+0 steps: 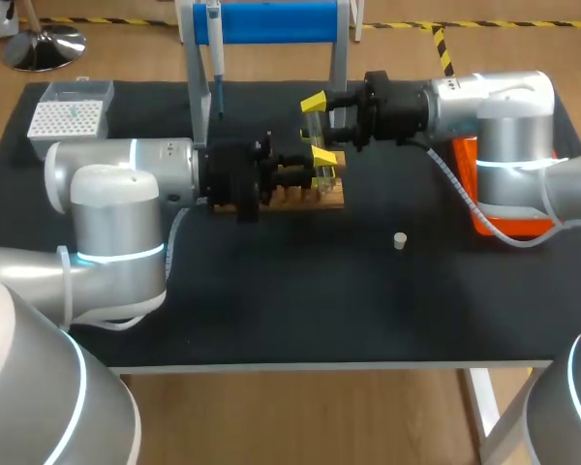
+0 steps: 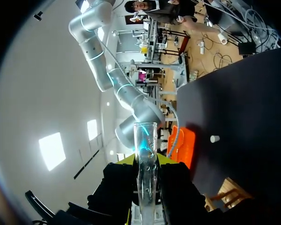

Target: Invert the test tube, pick up the pipette, mount the tip to pipette, aspirate from beaker and dispense into the tube, eject the tip, return the pipette, and cap with the stopper.

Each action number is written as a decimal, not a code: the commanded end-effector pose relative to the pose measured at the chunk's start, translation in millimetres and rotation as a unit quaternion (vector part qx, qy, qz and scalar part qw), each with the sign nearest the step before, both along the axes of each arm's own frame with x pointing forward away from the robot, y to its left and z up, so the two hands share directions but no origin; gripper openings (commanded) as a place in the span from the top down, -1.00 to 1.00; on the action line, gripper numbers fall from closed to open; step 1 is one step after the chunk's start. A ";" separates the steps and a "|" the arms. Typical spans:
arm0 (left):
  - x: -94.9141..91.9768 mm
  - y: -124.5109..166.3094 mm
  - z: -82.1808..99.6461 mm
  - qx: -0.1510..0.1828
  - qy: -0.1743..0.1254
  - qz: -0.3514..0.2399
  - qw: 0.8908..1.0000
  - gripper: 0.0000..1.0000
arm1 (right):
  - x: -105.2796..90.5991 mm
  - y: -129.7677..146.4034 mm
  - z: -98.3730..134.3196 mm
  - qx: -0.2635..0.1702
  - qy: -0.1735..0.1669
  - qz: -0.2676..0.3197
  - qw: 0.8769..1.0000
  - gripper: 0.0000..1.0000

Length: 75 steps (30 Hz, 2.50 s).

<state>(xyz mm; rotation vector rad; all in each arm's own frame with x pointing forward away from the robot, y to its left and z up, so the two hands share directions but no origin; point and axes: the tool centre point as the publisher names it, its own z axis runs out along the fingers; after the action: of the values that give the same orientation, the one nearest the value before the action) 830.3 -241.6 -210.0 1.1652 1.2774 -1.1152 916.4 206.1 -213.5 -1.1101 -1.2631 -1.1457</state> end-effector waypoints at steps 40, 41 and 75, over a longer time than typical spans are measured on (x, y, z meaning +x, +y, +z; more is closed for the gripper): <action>-1.3 0.3 0.1 0.000 -0.001 0.002 1.000 1.00 | -27.4 -94.0 -39.0 -0.140 -0.617 -0.113 0.766 -1.00; -1.3 0.3 0.1 0.000 -0.001 0.002 1.000 1.00 | -27.4 -94.0 -39.0 -0.140 -0.617 -0.113 0.766 -1.00; -1.3 0.3 0.1 0.000 -0.001 0.002 1.000 1.00 | 7.0 -70.0 -83.2 -0.236 -0.670 0.052 0.702 -1.00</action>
<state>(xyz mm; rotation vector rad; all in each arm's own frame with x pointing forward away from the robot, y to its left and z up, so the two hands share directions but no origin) 829.4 -240.9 -209.7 1.1643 1.2789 -1.1144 915.4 130.9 -294.2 -0.3384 -2.8061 -1.7244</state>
